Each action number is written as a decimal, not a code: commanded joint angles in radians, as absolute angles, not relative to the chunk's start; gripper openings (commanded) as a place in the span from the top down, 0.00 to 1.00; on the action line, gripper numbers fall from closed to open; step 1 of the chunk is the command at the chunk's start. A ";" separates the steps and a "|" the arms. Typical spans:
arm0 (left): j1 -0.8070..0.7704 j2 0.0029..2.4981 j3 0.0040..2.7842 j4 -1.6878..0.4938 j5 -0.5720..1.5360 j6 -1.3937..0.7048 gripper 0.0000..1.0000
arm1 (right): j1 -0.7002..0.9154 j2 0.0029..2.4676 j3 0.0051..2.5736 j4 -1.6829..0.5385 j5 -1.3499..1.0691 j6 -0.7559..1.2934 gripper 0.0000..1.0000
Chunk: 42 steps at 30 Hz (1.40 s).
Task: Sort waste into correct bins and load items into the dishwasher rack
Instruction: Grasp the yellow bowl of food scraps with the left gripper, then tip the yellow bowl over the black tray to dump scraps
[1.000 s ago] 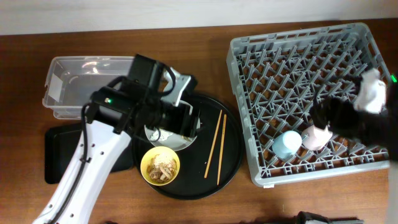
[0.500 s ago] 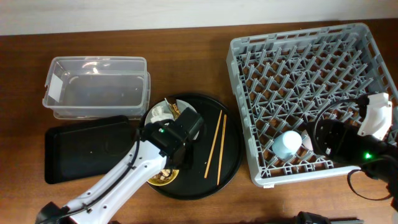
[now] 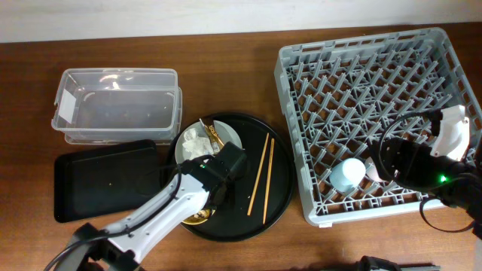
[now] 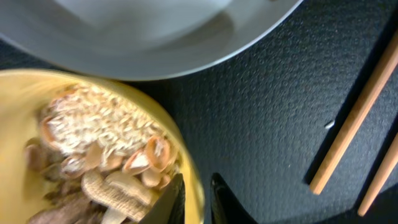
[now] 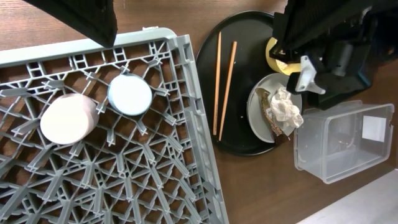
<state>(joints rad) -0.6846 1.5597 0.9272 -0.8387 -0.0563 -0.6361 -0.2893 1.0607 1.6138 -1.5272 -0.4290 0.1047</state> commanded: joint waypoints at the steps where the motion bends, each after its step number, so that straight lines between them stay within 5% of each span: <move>1: -0.691 1.594 0.920 -0.829 -0.049 -0.635 0.89 | -0.294 1.062 1.613 -1.530 -0.434 0.101 0.15; 4: -0.692 1.608 0.920 -0.827 -0.058 -0.635 0.99 | -0.294 1.062 1.613 -1.530 -0.434 0.101 0.15; 16: -0.750 1.602 0.987 -0.917 -0.083 -0.635 0.99 | -0.294 1.062 1.613 -1.531 -0.434 0.101 0.15; 26: -0.643 1.440 1.251 -1.131 -0.062 -0.389 1.00 | -0.294 1.062 1.613 -1.530 -0.434 0.101 0.15; 30: -0.470 1.416 1.277 -1.137 0.091 -0.257 1.00 | -0.294 1.062 1.613 -1.530 -0.434 0.101 0.15; 42: 0.345 1.541 1.271 -1.151 0.975 0.284 1.00 | -0.294 1.062 1.613 -1.530 -0.434 0.101 0.15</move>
